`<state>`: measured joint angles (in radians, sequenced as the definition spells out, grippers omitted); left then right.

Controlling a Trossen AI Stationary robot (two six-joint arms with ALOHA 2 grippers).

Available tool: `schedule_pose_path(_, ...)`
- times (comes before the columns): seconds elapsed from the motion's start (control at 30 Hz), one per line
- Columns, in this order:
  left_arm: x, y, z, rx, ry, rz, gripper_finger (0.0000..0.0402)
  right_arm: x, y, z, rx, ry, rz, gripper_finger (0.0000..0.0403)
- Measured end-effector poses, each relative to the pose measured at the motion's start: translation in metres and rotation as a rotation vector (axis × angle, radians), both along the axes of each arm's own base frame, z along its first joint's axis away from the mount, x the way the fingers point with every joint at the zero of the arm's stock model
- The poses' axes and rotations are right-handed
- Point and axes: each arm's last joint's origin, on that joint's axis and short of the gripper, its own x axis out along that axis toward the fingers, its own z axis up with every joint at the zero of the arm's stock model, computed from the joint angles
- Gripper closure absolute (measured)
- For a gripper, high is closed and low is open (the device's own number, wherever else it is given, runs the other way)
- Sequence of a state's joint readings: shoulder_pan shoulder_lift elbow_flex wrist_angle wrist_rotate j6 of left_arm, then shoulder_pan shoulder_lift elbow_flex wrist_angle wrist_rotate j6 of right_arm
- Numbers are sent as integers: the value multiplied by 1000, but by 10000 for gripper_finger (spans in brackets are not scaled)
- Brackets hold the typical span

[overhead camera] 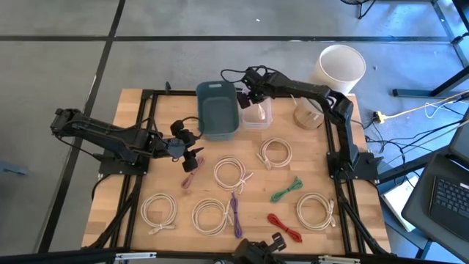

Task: Pick & Place USB Port
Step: Put the white charger cable into the transparent bin, then put the pink charger cable into the transparent bin

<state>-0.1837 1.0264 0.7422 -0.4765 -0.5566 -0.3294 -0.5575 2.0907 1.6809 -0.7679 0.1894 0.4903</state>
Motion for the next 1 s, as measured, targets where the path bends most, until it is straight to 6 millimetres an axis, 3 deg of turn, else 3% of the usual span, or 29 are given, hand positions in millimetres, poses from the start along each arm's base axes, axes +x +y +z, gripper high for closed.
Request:
schedule_pose_path(0.33, 0, 0, 0, 2, 0, -1, 208, -14, 3, -47, 71, -37, -12, 401)
schedule_pose_path(0.47, 0, 0, 0, 10, 5, -8, 208, -15, 3, -54, 69, -59, -10, 395)
schedule_pose_path(0.8, 0, 0, 0, 12, 6, -10, 208, -15, 3, -56, 58, -60, 16, 282)
schedule_pose_path(1.0, 0, 0, 0, 14, 7, -11, 208, -15, 3, -48, 16, -61, 49, 245)
